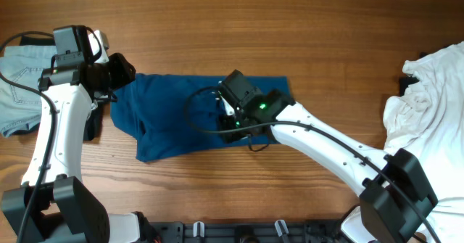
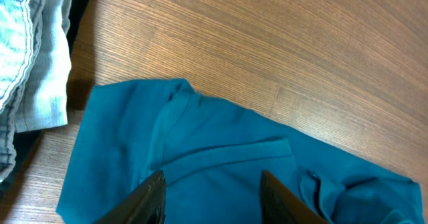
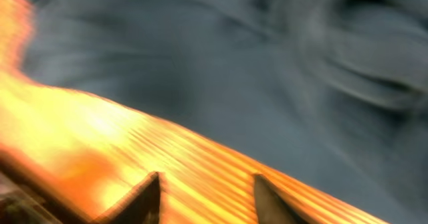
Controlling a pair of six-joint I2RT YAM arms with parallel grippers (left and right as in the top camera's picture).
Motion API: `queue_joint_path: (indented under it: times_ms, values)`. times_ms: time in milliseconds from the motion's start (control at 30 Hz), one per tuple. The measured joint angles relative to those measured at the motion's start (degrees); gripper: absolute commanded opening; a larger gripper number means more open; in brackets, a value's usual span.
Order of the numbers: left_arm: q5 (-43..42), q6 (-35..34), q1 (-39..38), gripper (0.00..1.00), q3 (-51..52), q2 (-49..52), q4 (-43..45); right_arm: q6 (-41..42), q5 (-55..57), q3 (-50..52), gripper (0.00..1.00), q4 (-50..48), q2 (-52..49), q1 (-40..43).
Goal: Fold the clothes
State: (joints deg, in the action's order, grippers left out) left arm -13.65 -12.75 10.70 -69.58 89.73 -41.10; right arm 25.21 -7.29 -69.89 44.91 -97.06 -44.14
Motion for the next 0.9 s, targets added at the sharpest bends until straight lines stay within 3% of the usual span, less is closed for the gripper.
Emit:
queue_joint_path:
  times_ms: [133,333,367,433,533,867,900]
  values:
    - [0.0,0.0,0.0,0.46,0.0,0.0,0.2,-0.2,14.1,0.0,0.58,2.4,0.0,2.7]
    - [0.0,0.0,0.0,0.46,0.0,0.0,0.3,-2.9,21.4,0.4,0.55,0.0,-4.1,4.2]
    - [0.0,0.0,0.0,0.46,0.0,0.0,0.3,-3.1,22.1,1.0,0.18,0.0,-6.4,4.2]
    - [0.0,0.0,0.0,0.46,0.0,0.0,0.3,-3.8,22.4,1.3,0.04,0.2,-7.7,4.2]
    - [0.0,0.0,0.0,0.46,0.0,0.0,0.4,-3.9,20.4,0.7,0.04,2.3,-7.7,4.2]
    - [0.0,0.0,0.0,0.46,0.0,0.0,0.8,-5.7,-4.3,-4.6,0.04,-2.0,-3.0,0.1]
    - [0.0,0.0,0.0,0.46,0.0,0.0,0.8,-5.5,-6.1,-4.6,0.18,-2.1,-2.9,-0.7]
